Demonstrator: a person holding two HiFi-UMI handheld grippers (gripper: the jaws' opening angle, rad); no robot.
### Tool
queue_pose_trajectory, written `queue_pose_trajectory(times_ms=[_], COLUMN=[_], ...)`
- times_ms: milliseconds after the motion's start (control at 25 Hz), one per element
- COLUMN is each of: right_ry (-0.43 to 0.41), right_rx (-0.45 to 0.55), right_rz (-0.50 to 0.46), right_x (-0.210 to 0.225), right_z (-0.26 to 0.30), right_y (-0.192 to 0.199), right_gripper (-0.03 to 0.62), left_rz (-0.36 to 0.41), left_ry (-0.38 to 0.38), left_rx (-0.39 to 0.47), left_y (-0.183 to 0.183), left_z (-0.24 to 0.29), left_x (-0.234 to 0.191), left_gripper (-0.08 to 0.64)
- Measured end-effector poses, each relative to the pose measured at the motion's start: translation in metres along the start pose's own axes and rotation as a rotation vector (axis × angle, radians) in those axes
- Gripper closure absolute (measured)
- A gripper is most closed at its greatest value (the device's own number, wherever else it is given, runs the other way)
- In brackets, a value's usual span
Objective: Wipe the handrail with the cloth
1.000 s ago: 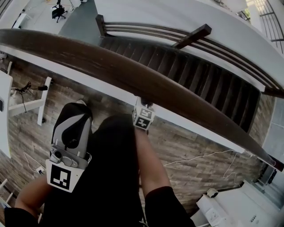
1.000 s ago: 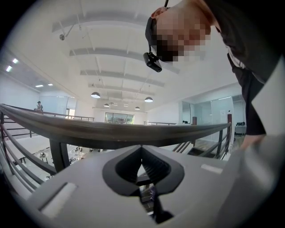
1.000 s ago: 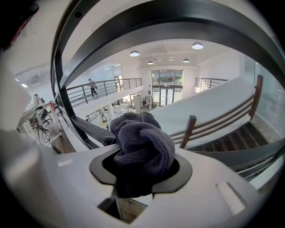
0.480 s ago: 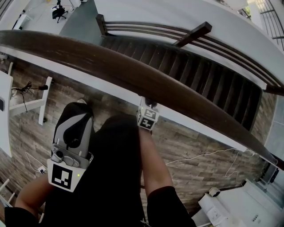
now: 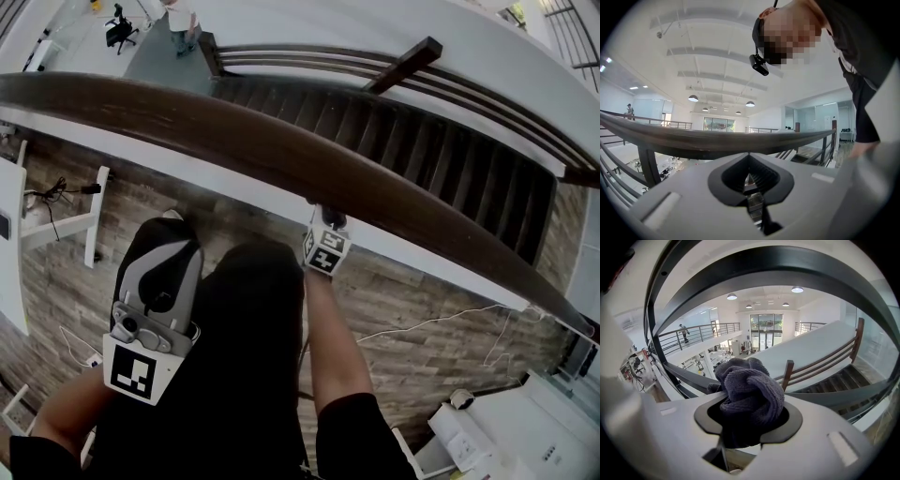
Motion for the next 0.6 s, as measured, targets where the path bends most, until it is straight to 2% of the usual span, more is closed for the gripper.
queue_pose_trajectory(times_ms=[400,600], right_ry=[-0.042,-0.037], right_rx=[-0.044,-0.056], right_rz=[0.031,0.043], right_x=[0.003,0.007], right_z=[0.006,0.008], right_y=[0.0,0.002], right_gripper=[0.431,0.431], left_rz=[0.004,-0.002], left_ry=[0.025,0.019], left_rx=[0.002,-0.002], left_y=[-0.01,-0.012], left_z=[0.014,0.018], left_x=[0.009,0.011], left_gripper=[0.56,0.56])
Point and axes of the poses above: the fingertips, and each gripper's own axes: z forward along the fingers, x to its right, y out of its underside, the point moved 3 cm from there along -z, backward along the fingers, and after that the axes turned 12 degrees about y, right-handed, at the moved point
